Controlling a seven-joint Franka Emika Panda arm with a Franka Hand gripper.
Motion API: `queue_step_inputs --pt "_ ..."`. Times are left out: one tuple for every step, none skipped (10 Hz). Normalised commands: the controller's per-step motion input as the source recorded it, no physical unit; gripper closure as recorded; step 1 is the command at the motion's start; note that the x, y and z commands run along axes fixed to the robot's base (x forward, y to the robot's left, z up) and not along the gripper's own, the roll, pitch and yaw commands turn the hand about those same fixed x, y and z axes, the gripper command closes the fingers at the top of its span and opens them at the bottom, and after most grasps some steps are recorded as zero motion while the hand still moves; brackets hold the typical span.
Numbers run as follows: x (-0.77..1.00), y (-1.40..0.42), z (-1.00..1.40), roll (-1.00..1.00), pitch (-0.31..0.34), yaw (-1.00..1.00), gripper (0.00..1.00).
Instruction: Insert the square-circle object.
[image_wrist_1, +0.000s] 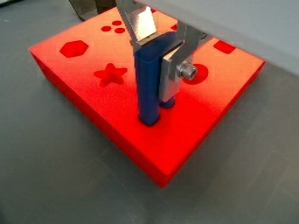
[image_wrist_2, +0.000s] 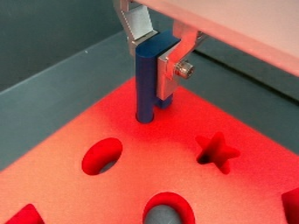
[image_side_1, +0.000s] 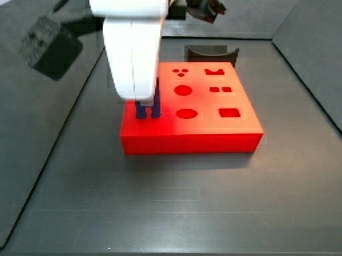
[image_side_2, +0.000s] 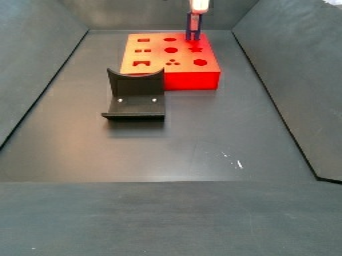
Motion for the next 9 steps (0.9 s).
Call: queue_step_inputs --pt "0.0 -0.05 -0.57 0.29 -0.179 0.0 1.0" --pt "0.0 -0.03 -0.63 0.27 -0.161 0.0 1.0" --pt "0.0 0.0 -0.95 0.12 -0.107 0.0 1.0" --pt "-0.02 0.0 -1.0 0.09 -0.047 0.0 1.0" --pt "-0.05 0.0 -1.0 0.06 -0.01 0.0 1.0" --pt "-0.13 0.0 -1.0 0.07 0.0 0.0 1.0" --pt "-0.19 0.0 -1.0 0.06 0.004 -0.01 1.0" --pt "-0.15 0.0 -0.86 0.1 0.051 -0.08 1.0" --pt "0.0 0.0 0.0 0.04 0.0 0.0 1.0"
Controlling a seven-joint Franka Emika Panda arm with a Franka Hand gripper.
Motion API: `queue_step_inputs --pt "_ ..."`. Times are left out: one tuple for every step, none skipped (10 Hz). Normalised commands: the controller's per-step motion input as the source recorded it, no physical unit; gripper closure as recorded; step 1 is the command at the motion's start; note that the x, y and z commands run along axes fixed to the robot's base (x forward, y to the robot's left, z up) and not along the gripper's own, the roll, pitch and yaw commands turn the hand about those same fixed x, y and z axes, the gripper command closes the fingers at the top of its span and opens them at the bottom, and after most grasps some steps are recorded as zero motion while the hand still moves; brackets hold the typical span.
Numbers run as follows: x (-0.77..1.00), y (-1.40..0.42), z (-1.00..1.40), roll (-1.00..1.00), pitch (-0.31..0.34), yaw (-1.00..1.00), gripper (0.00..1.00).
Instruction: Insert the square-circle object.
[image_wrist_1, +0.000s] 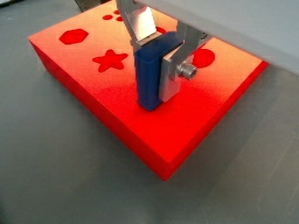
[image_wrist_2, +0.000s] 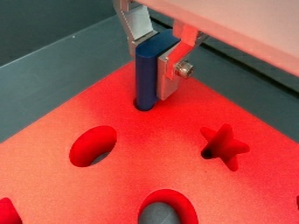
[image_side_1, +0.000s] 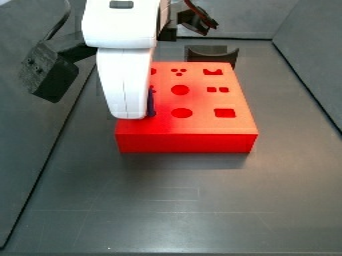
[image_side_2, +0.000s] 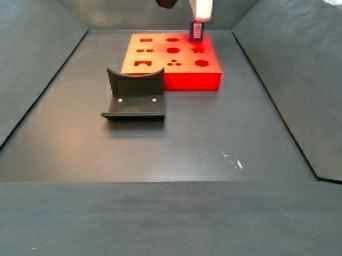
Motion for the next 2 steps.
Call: queue_step_inputs --pt "0.0 0.0 0.0 0.0 0.0 0.0 1.0" --pt "0.0 0.0 0.0 0.0 0.0 0.0 1.0"
